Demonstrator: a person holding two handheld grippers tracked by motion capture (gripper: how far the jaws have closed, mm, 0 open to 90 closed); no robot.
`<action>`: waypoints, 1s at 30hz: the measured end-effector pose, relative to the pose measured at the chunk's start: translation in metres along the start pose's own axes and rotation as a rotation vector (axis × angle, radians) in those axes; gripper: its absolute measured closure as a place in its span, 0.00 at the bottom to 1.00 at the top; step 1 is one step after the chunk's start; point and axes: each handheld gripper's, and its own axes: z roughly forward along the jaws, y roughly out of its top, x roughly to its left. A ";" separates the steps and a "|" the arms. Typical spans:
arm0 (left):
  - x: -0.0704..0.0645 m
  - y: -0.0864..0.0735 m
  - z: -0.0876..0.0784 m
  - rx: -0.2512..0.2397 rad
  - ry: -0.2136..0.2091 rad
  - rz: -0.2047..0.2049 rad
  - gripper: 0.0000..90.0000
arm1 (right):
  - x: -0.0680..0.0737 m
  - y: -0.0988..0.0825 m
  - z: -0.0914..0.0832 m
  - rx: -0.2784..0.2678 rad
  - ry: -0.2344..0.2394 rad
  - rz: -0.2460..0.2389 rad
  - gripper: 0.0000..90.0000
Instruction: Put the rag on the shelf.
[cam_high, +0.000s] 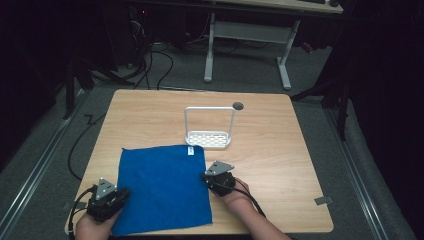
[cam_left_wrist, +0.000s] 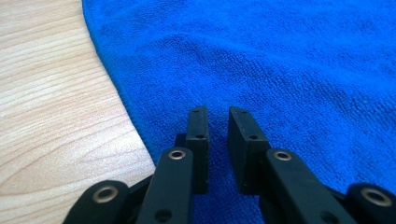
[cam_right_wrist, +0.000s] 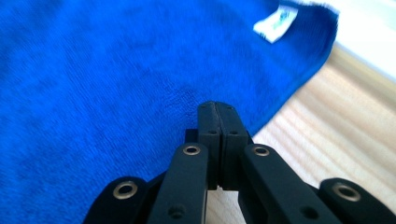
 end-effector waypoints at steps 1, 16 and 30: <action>0.000 0.000 0.000 0.001 -0.001 0.003 0.88 | 0.000 0.000 0.000 0.006 -0.001 -0.004 1.00; -0.021 0.013 0.011 0.024 -0.099 0.101 0.87 | -0.006 -0.020 -0.025 0.031 -0.041 0.020 1.00; -0.047 0.038 0.037 0.036 -0.202 0.192 0.86 | -0.021 -0.049 -0.057 0.035 -0.115 0.088 1.00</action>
